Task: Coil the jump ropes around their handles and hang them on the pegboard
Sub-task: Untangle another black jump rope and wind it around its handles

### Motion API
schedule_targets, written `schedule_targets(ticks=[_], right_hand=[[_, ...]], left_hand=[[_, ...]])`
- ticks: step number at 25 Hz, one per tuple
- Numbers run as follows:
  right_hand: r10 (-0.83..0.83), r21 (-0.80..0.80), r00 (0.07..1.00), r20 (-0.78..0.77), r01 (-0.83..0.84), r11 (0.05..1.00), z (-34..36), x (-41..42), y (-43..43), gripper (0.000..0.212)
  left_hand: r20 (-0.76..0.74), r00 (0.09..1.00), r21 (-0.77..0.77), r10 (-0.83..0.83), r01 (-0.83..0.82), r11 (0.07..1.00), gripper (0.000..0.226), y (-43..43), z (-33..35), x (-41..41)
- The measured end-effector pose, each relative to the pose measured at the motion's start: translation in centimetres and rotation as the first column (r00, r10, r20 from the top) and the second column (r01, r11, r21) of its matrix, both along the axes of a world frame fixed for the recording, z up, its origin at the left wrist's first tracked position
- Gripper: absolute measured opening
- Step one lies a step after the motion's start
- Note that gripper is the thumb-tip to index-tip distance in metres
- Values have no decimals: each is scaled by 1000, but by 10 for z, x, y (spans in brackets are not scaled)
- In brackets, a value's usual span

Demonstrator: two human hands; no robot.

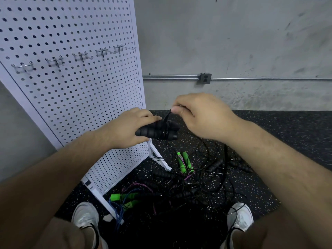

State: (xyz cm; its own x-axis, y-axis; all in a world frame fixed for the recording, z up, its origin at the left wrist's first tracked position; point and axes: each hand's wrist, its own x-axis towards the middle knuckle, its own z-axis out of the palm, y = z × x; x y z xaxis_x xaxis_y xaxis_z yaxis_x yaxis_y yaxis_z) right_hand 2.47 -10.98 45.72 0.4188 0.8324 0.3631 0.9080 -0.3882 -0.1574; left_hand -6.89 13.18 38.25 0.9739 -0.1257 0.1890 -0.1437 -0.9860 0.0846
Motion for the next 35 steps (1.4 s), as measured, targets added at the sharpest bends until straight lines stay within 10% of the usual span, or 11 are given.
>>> schedule_targets(ticks=[10, 14, 29, 35], right_hand=[[44, 97, 968, -247, -21, 995, -22, 63, 2, 15], [92, 132, 614, -784, 19, 991, -43, 35, 8, 23], [53, -25, 821, -568, -82, 996, -22, -43, 16, 34], [-5, -71, 998, -65, 1, 997, -4, -27, 9, 30]], left_hand=[[102, 988, -218, -118, 138, 966, 70, -50, 28, -24], [228, 974, -284, -3, 70, 956, 71, -50, 37, -29], [221, 954, -134, 205, -179, 975, 59, 7, 18, -3], [122, 990, -93, 69, -58, 994, 51, -4, 9, 1]])
